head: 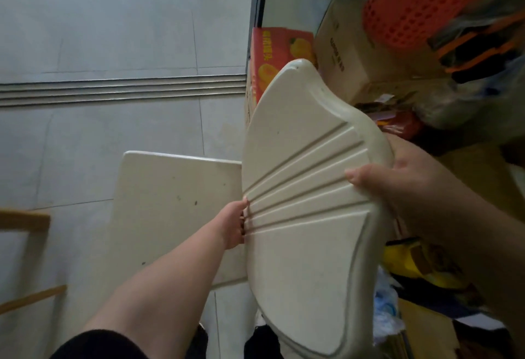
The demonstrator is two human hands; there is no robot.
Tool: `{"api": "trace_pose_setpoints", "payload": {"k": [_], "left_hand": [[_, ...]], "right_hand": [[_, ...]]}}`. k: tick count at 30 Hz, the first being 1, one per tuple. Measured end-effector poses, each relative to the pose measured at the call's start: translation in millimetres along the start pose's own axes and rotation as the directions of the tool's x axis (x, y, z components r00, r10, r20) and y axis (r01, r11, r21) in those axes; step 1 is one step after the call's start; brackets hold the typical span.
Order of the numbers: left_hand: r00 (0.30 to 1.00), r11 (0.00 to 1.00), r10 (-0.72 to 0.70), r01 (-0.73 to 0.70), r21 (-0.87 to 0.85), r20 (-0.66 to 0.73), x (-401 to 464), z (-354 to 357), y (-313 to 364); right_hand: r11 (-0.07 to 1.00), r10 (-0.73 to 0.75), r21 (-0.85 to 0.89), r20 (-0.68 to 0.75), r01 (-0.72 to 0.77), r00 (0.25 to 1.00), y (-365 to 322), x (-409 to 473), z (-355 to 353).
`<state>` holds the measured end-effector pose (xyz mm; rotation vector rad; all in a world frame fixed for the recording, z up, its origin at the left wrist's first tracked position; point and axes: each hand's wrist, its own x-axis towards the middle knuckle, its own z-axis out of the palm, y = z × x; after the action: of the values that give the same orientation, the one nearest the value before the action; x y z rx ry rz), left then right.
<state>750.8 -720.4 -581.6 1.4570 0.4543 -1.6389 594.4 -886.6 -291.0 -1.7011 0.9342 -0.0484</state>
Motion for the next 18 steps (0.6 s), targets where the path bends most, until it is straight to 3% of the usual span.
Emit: {"api": "trace_pose_setpoints", "payload": {"k": [10, 18], "left_hand": [[1.0, 0.996, 0.027, -0.027, -0.087, 0.002, 46, 36, 13], [0.999, 0.999, -0.031, 0.032, -0.032, 0.043, 65, 48, 19]], "right_hand": [[0.998, -0.01, -0.059, 0.005, 0.01, 1.0, 27, 31, -11], [0.994, 0.104, 0.017, -0.013, -0.104, 0.994, 39, 41, -26]]}}
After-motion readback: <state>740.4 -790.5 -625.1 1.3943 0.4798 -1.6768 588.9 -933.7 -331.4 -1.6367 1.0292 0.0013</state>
